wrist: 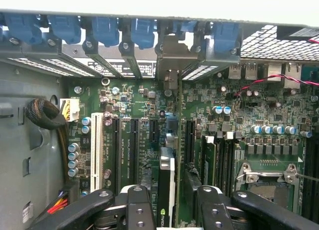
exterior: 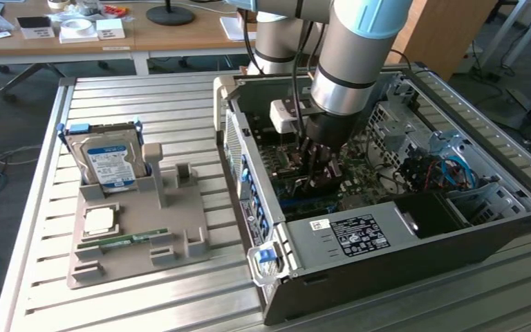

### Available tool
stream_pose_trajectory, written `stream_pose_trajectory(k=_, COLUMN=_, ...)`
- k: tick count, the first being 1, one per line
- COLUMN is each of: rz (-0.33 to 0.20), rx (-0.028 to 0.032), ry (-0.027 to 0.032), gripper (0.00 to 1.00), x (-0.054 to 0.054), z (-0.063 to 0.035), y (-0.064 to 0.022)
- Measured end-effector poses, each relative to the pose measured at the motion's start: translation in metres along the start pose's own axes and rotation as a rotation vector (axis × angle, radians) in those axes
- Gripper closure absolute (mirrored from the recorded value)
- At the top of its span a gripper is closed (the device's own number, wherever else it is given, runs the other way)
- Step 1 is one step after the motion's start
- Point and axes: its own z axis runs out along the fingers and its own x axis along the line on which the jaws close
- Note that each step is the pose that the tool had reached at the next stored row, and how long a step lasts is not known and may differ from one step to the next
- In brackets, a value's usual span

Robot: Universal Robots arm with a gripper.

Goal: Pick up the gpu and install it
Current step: 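Insert the gpu into the slot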

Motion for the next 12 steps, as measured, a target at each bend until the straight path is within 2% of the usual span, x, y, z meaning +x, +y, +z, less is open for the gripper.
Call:
stream_pose_trajectory(k=9, rz=0.0, rx=0.0, ry=0.0001, gripper=0.62, x=0.0, z=0.0, y=0.0)
stream_pose_trajectory(k=12, rz=0.0, rx=0.0, ry=0.0001, gripper=0.74, x=0.0, z=0.0, y=0.0)
